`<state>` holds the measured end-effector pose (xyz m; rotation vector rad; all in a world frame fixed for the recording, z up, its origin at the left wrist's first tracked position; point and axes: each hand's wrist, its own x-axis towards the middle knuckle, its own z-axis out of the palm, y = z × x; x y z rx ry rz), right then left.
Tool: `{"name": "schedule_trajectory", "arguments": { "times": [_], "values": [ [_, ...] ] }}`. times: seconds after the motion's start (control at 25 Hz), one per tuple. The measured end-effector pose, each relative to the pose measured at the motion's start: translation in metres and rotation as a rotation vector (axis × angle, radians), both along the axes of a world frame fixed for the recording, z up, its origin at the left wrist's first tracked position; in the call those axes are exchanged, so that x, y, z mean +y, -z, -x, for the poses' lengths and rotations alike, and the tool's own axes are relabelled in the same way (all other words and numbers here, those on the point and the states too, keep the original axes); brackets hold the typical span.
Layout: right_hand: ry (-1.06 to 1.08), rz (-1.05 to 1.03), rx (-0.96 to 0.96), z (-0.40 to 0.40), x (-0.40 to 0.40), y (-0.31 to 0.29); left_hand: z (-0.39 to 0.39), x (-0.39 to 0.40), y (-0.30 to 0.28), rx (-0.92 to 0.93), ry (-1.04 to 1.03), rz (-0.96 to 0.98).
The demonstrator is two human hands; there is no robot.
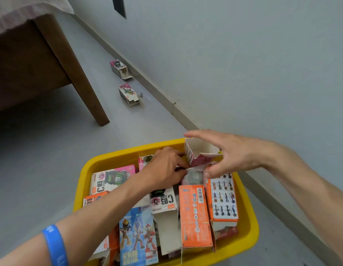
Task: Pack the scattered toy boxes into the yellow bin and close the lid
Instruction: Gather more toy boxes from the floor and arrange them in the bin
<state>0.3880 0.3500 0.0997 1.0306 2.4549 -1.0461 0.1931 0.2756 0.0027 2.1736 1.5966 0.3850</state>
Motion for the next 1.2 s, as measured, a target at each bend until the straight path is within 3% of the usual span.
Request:
{"name": "schedule_trajectory", "arguments": {
  "times": [0.08, 0.24, 0.36, 0.48, 0.64, 0.8, 1.2],
  "values": [
    [-0.086, -0.114, 0.062, -0.004, 0.001, 0.010, 0.000, 0.001, 0.002, -0.026, -0.001, -0.025],
    [0.129, -0.249, 0.311, -0.001, 0.008, 0.028, 0.002, -0.002, 0.005, -0.204, -0.187, -0.138],
    [0.343, -0.148, 0.562, -0.009, 0.006, 0.043, 0.007, -0.006, 0.005, -0.394, -0.240, -0.184],
    [0.336, -0.008, 0.724, -0.019, -0.004, 0.057, 0.007, -0.006, 0.008, -0.406, -0.124, -0.164],
    [0.351, 0.078, 0.781, -0.027, -0.005, 0.055, 0.002, -0.003, 0.005, -0.345, 0.055, -0.111],
    [0.306, 0.011, 0.803, -0.027, -0.012, 0.055, 0.004, 0.005, -0.009, -0.720, -0.017, 0.214],
    [0.257, -0.022, 0.718, -0.042, -0.023, 0.052, 0.011, 0.015, -0.003, -0.967, -0.108, 0.431]
  ]
}}
